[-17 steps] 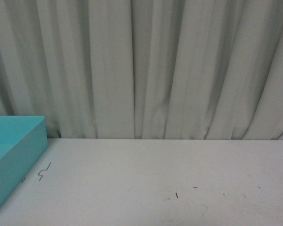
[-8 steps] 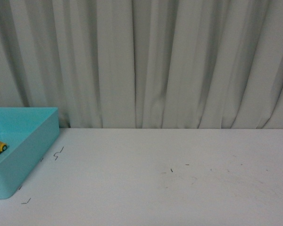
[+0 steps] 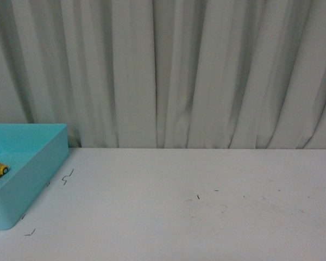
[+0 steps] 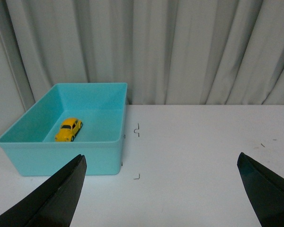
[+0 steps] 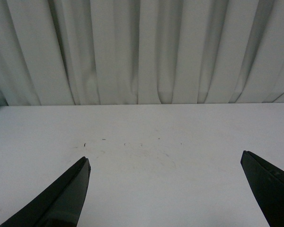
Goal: Wind up and store yellow beetle toy
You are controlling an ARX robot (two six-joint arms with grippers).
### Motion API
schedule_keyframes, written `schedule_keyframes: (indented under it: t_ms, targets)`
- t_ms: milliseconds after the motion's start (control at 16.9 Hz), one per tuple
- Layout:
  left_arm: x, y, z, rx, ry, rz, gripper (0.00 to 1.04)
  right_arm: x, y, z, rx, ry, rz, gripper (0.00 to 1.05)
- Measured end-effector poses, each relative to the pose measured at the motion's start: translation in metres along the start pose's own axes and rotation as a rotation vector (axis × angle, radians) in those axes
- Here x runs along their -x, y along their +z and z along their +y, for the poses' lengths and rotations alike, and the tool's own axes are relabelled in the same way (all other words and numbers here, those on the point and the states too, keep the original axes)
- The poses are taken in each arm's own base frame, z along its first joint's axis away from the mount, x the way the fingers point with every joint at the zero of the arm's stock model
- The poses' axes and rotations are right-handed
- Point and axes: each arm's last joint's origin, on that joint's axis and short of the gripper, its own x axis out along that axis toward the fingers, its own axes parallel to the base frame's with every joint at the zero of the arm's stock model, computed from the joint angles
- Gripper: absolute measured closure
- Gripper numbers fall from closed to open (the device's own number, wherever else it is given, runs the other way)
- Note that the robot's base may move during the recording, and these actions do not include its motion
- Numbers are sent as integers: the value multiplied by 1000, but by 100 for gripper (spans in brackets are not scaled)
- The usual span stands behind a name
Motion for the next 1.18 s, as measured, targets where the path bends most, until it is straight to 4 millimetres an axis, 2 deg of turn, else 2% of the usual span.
schedule_keyframes:
  t_ms: [1182]
  targets:
    - [0,0,0,0,0,-1,7,0,0,0,0,0,0,7]
